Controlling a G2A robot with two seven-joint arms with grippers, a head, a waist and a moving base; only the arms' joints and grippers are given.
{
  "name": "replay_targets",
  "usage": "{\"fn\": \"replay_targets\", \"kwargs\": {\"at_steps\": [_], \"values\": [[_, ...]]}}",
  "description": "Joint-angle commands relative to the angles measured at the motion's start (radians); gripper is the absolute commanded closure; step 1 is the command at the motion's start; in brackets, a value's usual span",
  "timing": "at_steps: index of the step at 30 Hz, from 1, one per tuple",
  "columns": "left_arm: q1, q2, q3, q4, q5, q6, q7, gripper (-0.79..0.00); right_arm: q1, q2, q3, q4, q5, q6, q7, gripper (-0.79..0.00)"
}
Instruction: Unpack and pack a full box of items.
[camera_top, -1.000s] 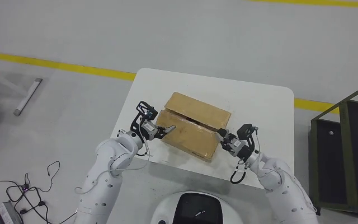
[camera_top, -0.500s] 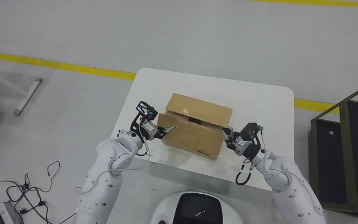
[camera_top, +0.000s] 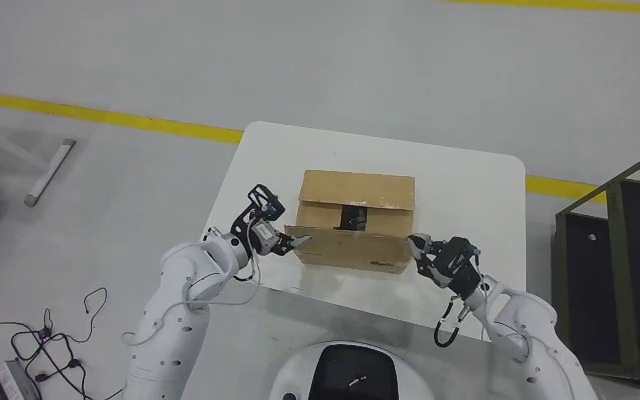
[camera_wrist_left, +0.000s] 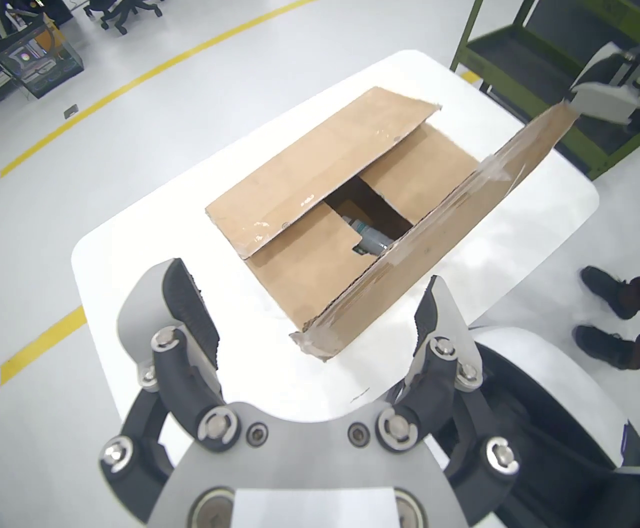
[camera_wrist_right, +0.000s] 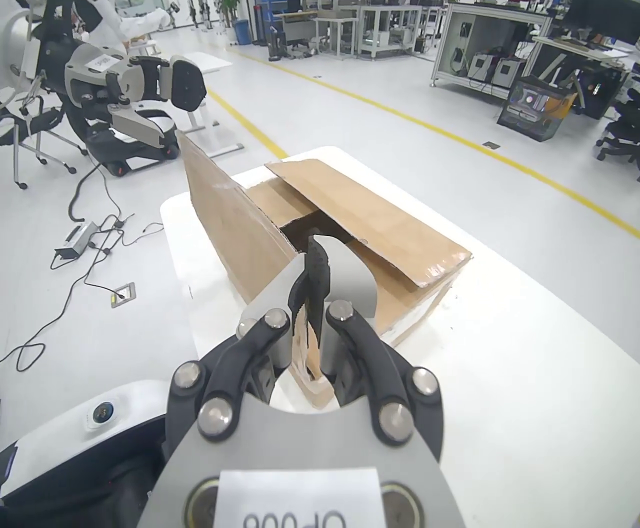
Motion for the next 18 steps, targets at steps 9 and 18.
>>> {"fn": "replay_targets", "kwargs": {"at_steps": [9,18], "values": [[0.007,0.016,0.079,-0.005,0.167,-0.024,-0.010,-0.767,-0.027,0.008,-0.003,0.004,-0.032,-0.012,-0.039,0.000],[0.023,0.027,0.127,-0.015,0.254,-0.020,0.026,-0.049,-0.047,0.016,-0.011,-0.010,-0.058,-0.028,-0.050,0.000]]}}
